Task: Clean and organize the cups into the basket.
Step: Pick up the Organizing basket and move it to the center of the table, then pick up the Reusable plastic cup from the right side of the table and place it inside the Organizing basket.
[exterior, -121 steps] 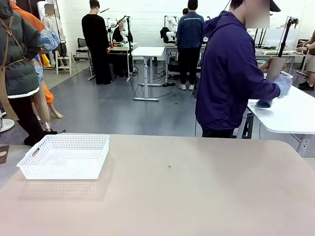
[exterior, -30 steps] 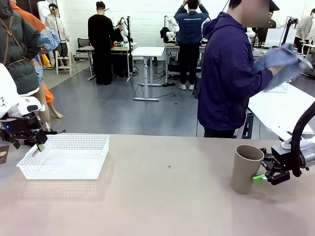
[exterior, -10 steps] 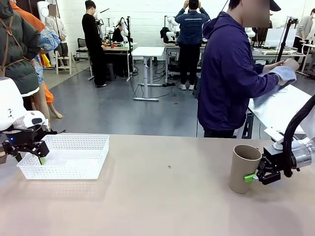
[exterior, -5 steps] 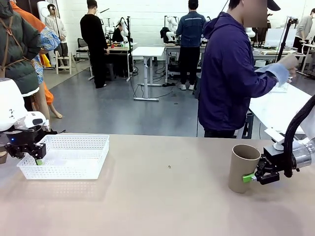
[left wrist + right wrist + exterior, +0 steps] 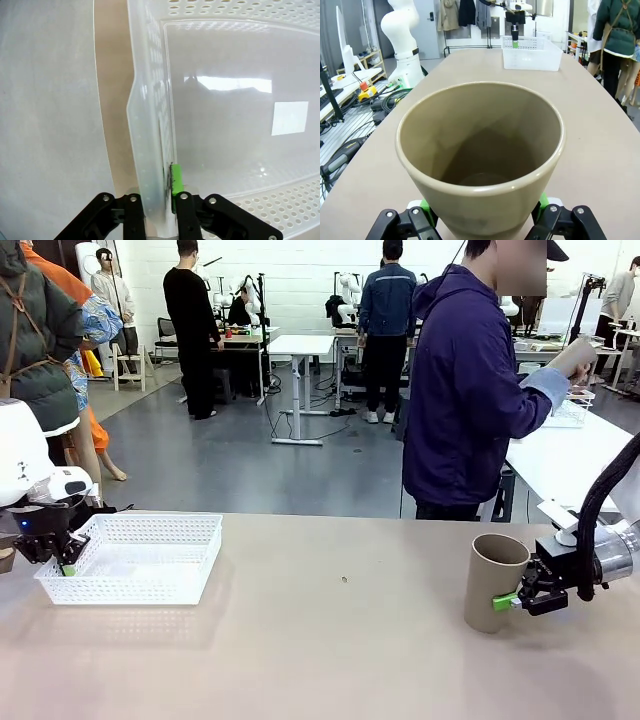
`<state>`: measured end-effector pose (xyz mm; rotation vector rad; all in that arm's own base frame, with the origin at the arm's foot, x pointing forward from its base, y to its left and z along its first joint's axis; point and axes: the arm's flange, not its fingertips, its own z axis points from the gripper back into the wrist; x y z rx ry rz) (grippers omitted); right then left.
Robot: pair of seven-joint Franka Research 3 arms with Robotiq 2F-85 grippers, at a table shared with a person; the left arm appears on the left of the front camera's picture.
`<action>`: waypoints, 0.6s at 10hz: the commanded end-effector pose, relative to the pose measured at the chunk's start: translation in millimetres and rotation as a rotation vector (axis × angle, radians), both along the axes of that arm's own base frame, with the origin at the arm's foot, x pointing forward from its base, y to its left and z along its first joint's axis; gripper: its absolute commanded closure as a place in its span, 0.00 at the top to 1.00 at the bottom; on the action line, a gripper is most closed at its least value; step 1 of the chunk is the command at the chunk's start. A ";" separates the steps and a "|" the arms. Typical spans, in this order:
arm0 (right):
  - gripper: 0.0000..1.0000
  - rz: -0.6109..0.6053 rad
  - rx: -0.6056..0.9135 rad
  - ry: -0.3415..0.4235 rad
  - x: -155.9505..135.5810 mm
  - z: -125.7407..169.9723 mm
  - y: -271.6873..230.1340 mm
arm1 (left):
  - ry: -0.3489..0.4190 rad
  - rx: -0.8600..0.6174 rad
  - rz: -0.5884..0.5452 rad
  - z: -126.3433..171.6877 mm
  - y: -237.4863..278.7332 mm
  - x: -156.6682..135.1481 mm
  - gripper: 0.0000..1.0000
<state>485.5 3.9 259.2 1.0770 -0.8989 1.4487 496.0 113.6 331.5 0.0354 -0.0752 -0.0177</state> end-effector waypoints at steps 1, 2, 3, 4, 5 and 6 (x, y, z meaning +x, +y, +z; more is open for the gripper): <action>0.00 0.007 0.020 -0.025 -2.8 -3.9 0.9 | 0.004 -0.009 -0.019 2.4 4.8 1.2 0.00; 0.00 0.010 0.019 -0.026 -2.9 -4.0 1.2 | 0.001 -0.008 -0.018 3.1 5.1 0.9 0.00; 0.26 0.010 0.019 -0.024 -2.9 -3.6 0.9 | -0.001 -0.007 -0.016 3.9 4.9 0.5 0.00; 0.26 0.011 0.019 -0.025 -3.0 -3.4 0.7 | -0.001 -0.006 -0.014 4.1 5.0 0.2 0.00; 0.00 0.011 0.018 -0.027 -3.2 -3.1 0.4 | -0.001 -0.005 -0.008 4.5 4.7 0.4 0.00; 0.26 -0.022 0.011 -0.005 -5.5 2.2 1.3 | 0.001 -0.003 0.002 5.6 1.2 -0.6 0.00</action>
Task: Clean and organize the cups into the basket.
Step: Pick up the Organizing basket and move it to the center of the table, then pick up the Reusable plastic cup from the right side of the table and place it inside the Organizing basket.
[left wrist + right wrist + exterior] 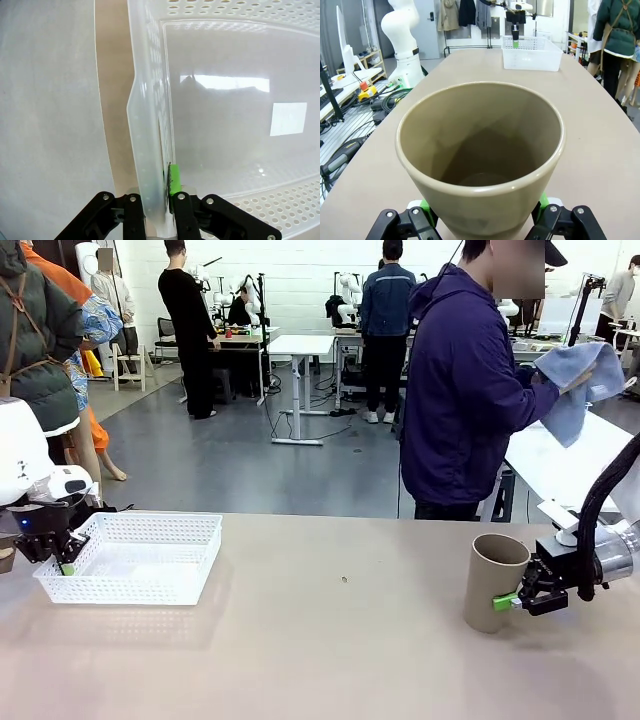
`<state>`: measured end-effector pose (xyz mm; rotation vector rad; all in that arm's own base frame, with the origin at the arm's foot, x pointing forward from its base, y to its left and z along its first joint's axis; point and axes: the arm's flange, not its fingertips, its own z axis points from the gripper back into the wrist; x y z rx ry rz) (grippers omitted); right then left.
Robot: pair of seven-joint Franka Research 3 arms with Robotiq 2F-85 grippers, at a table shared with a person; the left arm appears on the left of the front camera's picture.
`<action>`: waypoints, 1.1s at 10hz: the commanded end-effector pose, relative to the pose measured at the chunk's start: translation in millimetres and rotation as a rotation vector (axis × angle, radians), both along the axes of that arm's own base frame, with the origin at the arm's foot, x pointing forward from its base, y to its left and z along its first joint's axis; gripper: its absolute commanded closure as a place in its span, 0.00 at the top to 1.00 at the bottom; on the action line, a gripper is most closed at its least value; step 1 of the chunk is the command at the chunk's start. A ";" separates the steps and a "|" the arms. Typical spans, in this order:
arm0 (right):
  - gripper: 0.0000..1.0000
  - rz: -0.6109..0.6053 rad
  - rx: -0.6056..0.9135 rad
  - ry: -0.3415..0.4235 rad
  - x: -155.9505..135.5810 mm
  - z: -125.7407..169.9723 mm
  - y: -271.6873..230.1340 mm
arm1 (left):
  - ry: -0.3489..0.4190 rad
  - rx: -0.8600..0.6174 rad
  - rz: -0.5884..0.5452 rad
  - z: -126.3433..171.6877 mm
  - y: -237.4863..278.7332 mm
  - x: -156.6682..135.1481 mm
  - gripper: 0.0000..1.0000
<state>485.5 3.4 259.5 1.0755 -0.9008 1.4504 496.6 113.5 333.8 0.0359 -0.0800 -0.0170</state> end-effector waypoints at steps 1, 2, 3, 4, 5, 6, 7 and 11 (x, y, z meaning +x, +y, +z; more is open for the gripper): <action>0.26 -0.028 0.004 0.032 -10.0 15.5 1.9 | 0.027 -0.015 0.010 8.0 -7.2 -5.6 0.00; 0.26 -0.074 -0.013 0.016 -15.3 35.1 0.2 | 0.019 -0.008 0.021 14.7 -21.3 -10.0 0.00; 0.26 -0.119 -0.020 -0.006 -21.0 58.9 -3.1 | 0.015 0.012 0.050 20.9 -39.0 -13.1 0.00; 0.26 -0.182 -0.027 -0.023 -25.2 87.6 -8.4 | 0.007 0.032 0.088 26.5 -59.8 -14.5 0.00; 0.26 -0.228 -0.028 -0.023 -28.9 114.1 -12.8 | 0.001 0.046 0.109 29.6 -77.3 -15.6 0.00; 0.26 -0.246 -0.020 -0.023 -33.0 139.6 -16.0 | -0.004 0.055 0.143 31.1 -94.8 -17.4 0.00; 0.26 -0.261 -0.011 -0.033 -35.0 163.2 -18.2 | -0.013 0.070 0.180 30.3 -114.0 -20.2 0.00; 0.26 -0.334 -0.011 -0.024 -37.2 245.7 -13.9 | -0.073 0.132 0.178 18.0 -196.9 -36.0 0.00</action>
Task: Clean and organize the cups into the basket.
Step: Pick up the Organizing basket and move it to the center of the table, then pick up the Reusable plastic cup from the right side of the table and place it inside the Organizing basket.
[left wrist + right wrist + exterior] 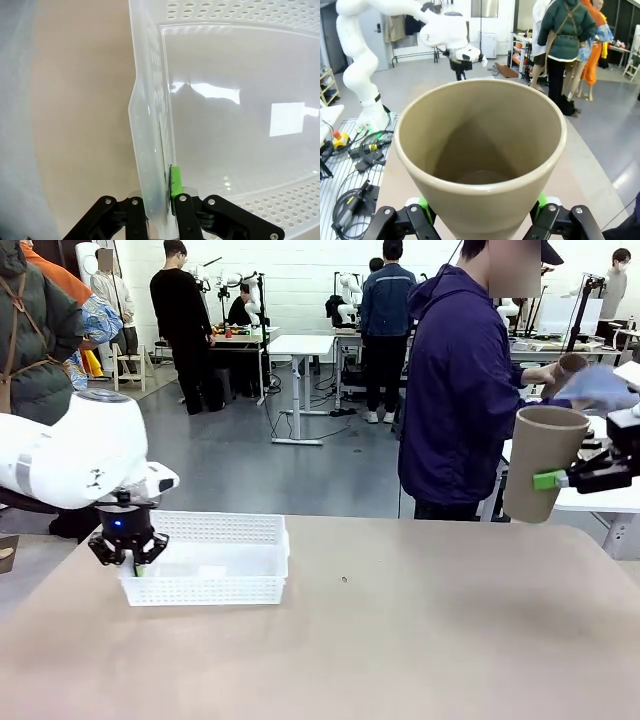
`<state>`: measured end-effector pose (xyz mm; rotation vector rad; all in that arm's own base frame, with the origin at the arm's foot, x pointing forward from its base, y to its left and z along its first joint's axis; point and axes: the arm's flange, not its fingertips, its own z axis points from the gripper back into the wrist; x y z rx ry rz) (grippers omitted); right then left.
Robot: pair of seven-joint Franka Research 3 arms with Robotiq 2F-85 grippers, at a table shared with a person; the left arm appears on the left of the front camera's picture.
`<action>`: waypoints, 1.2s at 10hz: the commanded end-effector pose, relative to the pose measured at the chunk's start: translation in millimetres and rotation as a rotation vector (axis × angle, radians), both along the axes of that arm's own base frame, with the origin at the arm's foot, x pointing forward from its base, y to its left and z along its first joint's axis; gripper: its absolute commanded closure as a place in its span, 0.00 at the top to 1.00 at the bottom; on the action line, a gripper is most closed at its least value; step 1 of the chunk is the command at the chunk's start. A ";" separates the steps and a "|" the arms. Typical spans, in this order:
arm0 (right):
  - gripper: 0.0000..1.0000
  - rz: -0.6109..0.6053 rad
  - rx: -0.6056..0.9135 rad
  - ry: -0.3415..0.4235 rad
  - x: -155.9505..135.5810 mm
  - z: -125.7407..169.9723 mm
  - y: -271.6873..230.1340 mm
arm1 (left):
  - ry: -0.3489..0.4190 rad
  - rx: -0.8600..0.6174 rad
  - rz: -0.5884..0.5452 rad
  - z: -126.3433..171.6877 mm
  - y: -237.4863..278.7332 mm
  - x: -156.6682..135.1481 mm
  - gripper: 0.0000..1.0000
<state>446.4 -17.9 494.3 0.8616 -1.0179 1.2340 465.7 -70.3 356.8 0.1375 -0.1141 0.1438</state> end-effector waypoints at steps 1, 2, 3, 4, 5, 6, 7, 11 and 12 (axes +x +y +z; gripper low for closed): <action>0.26 -0.064 0.003 0.002 1.1 24.5 9.9 | -0.046 0.045 -0.003 -6.1 -32.4 -10.5 0.00; 0.26 -0.098 -0.010 0.000 0.8 38.2 13.1 | -0.062 0.056 -0.044 -4.2 -54.8 -20.2 0.00; 0.26 -0.017 -0.006 -0.003 -1.1 15.6 1.3 | -0.073 0.058 -0.072 0.3 -74.4 -28.7 0.00; 0.26 -0.017 -0.006 -0.003 -1.1 15.6 1.3 | -0.086 0.057 -0.103 6.4 -93.5 -36.7 0.00; 0.26 -0.017 -0.006 -0.003 -1.1 15.6 1.3 | -0.092 0.049 -0.123 11.4 -111.8 -43.1 0.00; 0.26 -0.017 -0.006 -0.003 -1.1 15.6 1.3 | -0.089 0.043 -0.128 11.3 -130.7 -47.0 0.00; 0.26 -0.017 -0.006 -0.003 -1.1 15.6 1.3 | -0.106 0.031 -0.085 8.4 -144.6 -44.7 0.00; 0.26 -0.017 -0.006 -0.003 -1.1 15.6 1.3 | -0.009 -0.023 -0.014 -15.3 -176.1 -33.1 0.00; 0.26 -0.017 -0.006 -0.003 -1.1 15.6 1.3 | 0.009 -0.062 -0.052 -8.5 -159.7 -32.7 0.00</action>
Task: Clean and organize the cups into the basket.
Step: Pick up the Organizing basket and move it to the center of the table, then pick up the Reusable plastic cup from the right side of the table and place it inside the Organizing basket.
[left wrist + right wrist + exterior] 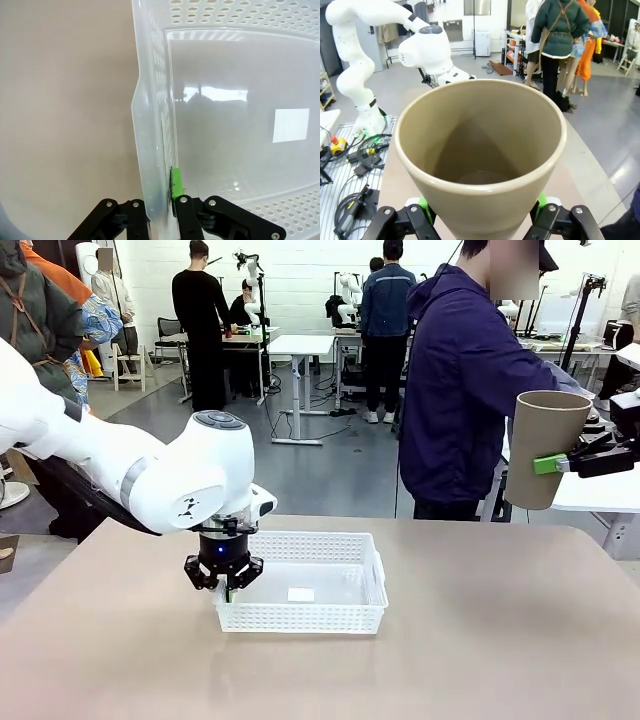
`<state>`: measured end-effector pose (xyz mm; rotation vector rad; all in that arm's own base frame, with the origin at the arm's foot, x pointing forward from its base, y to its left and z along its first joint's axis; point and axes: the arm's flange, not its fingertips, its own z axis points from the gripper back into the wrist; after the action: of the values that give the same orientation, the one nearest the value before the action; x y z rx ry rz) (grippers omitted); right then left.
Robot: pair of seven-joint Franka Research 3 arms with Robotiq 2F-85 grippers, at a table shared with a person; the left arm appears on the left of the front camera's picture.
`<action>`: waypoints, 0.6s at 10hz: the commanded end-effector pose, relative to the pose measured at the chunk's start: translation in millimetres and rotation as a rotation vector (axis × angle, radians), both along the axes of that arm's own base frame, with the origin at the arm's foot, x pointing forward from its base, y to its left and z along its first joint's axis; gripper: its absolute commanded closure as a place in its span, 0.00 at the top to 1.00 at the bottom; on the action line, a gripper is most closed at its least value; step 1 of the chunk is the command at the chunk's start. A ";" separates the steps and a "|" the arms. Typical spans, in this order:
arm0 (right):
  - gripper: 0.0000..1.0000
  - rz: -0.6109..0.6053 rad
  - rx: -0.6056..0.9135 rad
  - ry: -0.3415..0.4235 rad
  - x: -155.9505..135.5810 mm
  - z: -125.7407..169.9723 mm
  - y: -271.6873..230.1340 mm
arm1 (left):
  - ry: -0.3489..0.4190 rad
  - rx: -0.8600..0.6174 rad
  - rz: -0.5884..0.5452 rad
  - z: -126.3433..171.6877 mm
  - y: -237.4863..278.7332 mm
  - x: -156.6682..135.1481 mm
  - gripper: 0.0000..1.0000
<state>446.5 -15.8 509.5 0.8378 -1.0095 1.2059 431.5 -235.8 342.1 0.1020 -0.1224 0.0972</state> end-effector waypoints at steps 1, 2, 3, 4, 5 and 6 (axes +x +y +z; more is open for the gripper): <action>0.26 0.015 0.007 -0.015 -1.2 0.4 -0.7 | -0.014 0.018 -0.007 1.4 -0.8 -5.1 0.00; 0.26 0.015 0.007 -0.015 -1.2 0.4 -0.7 | -0.014 0.018 -0.007 1.4 -0.8 -5.1 0.00; 0.26 0.015 0.007 -0.015 -1.2 0.4 -0.7 | -0.014 0.018 -0.007 1.4 -0.8 -5.1 0.00; 0.85 0.000 0.000 0.000 0.0 0.0 -0.1 | -0.014 0.018 -0.007 1.4 -0.8 -5.1 0.00; 0.85 0.031 -0.177 0.000 -3.3 21.3 47.2 | -0.014 0.018 -0.007 1.4 -0.8 -5.1 0.00; 0.85 0.047 -0.307 0.014 0.2 43.9 92.1 | -0.014 0.018 -0.007 1.4 -0.8 -5.1 0.00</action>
<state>445.1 28.8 527.5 0.7331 -0.9072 1.3027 430.1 -236.4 344.8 0.1023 -0.1291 0.0881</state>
